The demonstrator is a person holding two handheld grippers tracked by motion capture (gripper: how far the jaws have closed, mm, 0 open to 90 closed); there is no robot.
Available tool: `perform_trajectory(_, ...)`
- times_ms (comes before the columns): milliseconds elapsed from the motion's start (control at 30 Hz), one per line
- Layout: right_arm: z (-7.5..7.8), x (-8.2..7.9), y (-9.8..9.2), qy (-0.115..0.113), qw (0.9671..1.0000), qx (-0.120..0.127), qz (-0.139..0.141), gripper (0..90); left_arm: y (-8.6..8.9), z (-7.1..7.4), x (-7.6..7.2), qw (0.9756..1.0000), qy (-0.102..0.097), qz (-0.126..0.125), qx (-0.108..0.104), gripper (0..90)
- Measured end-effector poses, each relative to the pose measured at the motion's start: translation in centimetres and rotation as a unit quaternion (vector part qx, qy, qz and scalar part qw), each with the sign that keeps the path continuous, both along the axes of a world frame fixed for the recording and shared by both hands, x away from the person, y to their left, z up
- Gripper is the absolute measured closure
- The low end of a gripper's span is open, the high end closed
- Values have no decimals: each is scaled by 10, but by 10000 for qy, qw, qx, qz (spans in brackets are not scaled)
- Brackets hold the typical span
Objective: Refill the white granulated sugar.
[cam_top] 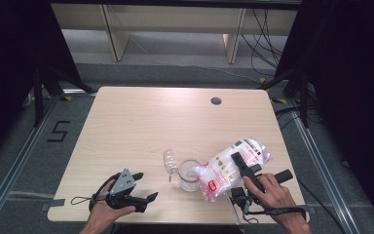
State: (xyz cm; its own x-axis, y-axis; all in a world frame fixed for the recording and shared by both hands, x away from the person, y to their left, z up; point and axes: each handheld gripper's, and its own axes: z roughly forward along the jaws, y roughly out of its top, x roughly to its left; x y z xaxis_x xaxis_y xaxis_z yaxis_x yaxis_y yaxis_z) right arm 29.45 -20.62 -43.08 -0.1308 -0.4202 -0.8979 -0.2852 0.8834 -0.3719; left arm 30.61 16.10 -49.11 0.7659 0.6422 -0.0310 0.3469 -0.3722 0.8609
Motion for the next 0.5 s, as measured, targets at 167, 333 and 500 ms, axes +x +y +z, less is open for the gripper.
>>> perform_trajectory(167, 0, 0, 0, 10, 10000, 11, 14, 545, 0, 0, 0, 10000, -2, 4, 3, 163)
perform_trajectory(333, -1, 0, 0, -2, 10000, 38, 22, 546, 1, 0, 0, 10000, -1, -2, 70, 162)
perform_trajectory(500, 0, 0, 0, -32, 10000, -8, 48, 548, 0, 0, 0, 10000, 8, -6, -4, 163)
